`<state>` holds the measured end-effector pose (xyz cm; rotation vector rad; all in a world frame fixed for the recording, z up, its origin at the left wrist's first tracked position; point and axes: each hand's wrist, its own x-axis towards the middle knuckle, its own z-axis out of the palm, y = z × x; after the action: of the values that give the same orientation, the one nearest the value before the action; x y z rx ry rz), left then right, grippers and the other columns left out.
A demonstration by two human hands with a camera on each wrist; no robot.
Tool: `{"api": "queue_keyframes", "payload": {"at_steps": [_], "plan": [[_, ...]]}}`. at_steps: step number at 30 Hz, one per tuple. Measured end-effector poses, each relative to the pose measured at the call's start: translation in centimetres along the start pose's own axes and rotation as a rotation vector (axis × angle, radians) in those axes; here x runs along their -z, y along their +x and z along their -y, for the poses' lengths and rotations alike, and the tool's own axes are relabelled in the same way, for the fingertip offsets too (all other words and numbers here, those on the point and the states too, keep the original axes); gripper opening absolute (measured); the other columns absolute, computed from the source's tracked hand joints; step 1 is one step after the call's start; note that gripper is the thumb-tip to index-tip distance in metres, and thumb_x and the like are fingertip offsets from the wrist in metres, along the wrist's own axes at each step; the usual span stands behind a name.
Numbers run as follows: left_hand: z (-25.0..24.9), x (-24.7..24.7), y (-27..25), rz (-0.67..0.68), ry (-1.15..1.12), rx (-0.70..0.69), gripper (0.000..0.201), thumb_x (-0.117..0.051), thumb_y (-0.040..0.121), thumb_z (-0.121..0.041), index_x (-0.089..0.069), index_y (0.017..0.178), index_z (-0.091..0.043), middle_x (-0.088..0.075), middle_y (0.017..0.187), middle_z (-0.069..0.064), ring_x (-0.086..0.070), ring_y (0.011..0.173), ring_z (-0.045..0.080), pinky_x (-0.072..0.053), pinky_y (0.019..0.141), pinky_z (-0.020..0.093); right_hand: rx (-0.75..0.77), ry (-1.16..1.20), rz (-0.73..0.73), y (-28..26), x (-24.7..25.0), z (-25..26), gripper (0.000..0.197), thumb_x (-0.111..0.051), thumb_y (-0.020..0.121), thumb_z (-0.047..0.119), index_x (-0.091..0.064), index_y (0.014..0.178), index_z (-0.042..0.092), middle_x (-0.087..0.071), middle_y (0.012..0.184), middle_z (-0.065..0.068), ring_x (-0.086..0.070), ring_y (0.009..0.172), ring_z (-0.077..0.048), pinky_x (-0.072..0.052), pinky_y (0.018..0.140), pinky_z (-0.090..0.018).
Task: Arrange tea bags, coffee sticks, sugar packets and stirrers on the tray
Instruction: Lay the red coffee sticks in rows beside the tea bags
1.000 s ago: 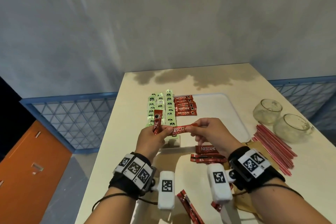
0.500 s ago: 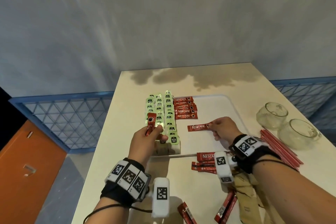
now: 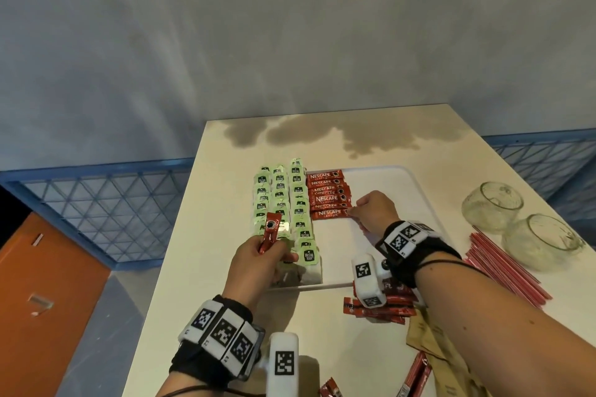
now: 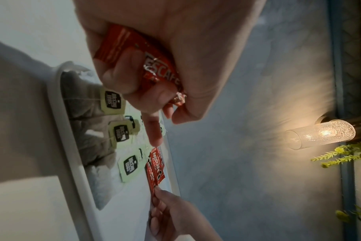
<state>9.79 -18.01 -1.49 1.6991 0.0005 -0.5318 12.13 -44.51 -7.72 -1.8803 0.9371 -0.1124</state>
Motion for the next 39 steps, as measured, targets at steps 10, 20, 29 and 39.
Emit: {"api": "queue_keyframes", "payload": {"at_steps": [10,20,29,39], "plan": [[-0.6,-0.2,-0.7,0.110,-0.032,0.037,0.017,-0.055,0.098,-0.020,-0.066,0.104,-0.009,-0.077,0.092,0.004,-0.063,0.051,0.019,-0.047,0.044,0.022,0.000,0.144,0.085,-1.1,0.4,0.2,0.037,-0.076,0.082,0.018,-0.044,0.064,0.013,-0.054,0.064,-0.020,-0.045,0.058,-0.027,-0.035,0.053,-0.036],[-0.8,-0.5,-2.3,0.254,0.144,0.019,0.027,-0.064,0.092,-0.038,-0.078,0.097,-0.015,-0.053,0.050,-0.003,-0.036,0.036,0.006,-0.024,0.039,0.020,0.171,0.275,0.334,-11.5,3.7,2.6,0.026,-0.063,0.094,0.036,-0.071,0.103,0.013,-0.062,0.082,-0.006,-0.055,0.063,-0.017,-0.047,0.058,-0.026],[-1.1,-1.6,-3.3,0.165,0.108,-0.046,0.023,-0.077,0.082,-0.031,-0.077,0.089,-0.009,-0.071,0.069,0.002,-0.040,0.040,0.005,-0.031,0.041,0.018,0.271,0.312,0.388,-16.2,4.5,1.2,0.014,-0.066,0.093,0.022,-0.075,0.094,0.011,-0.068,0.075,-0.004,-0.060,0.063,-0.013,-0.055,0.066,-0.024],[-0.3,-2.1,-4.4,0.012,0.061,-0.084,0.007,-0.075,0.085,-0.027,-0.076,0.084,-0.020,-0.054,0.048,-0.016,-0.044,0.041,0.000,-0.032,0.047,0.020,0.266,0.284,0.468,-17.8,4.4,1.3,0.019,-0.075,0.085,0.022,-0.073,0.096,0.007,-0.072,0.082,-0.009,-0.063,0.064,-0.019,-0.056,0.066,-0.028]]}}
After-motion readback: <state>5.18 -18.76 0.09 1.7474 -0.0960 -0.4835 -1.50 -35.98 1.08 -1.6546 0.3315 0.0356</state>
